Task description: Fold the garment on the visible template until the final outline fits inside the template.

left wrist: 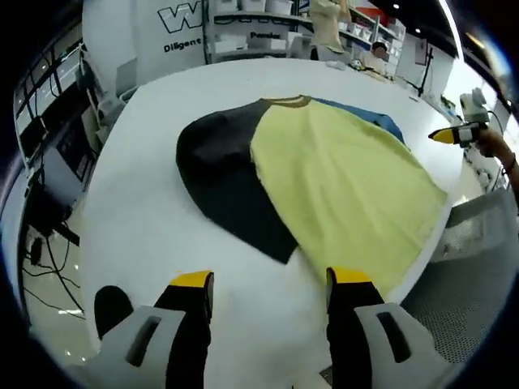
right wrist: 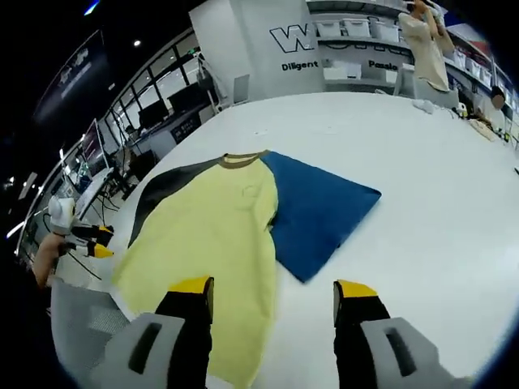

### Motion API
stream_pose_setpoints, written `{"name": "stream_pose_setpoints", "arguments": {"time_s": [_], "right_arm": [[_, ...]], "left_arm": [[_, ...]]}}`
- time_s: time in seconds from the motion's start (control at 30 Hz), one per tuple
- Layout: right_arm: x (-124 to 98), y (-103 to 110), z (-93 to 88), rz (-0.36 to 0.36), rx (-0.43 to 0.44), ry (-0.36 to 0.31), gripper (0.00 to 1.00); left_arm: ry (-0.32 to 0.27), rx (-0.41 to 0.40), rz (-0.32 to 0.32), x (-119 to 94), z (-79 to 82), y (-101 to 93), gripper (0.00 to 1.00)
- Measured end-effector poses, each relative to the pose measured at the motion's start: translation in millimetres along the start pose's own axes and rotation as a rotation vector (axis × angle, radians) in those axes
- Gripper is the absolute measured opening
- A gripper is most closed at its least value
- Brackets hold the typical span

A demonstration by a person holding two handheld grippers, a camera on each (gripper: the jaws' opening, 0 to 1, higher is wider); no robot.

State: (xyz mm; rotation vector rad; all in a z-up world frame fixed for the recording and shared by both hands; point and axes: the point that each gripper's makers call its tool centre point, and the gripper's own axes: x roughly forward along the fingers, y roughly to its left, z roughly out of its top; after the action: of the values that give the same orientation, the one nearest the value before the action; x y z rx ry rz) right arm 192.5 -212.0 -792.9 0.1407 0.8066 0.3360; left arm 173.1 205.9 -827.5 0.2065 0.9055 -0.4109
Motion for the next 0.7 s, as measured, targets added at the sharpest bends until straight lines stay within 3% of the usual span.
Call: {"name": "stream_pose_setpoints", "arguments": {"time_s": [0.17,0.27,0.37,0.7], "right_arm": [[15.5,-13.1,15.2,-0.020,0.007,-0.018,0.57],[27.3,-19.6,20.9,-0.023,0.064,-0.038,0.58],[39.7,-28.6,24.2,-0.048,0.064,-0.039,0.60],[68.2,-65.5,24.0,-0.148,0.081,-0.010,0.51]], "left_arm": [[-0.049,-0.035,0.047,15.9,17.4,19.3,0.65],[-0.071,-0.056,0.071,27.2,24.2,30.1,0.64],[-0.086,-0.086,0.094,39.4,29.2,39.9,0.62],[-0.025,-0.078,0.119,59.6,25.4,46.3,0.54]]}}
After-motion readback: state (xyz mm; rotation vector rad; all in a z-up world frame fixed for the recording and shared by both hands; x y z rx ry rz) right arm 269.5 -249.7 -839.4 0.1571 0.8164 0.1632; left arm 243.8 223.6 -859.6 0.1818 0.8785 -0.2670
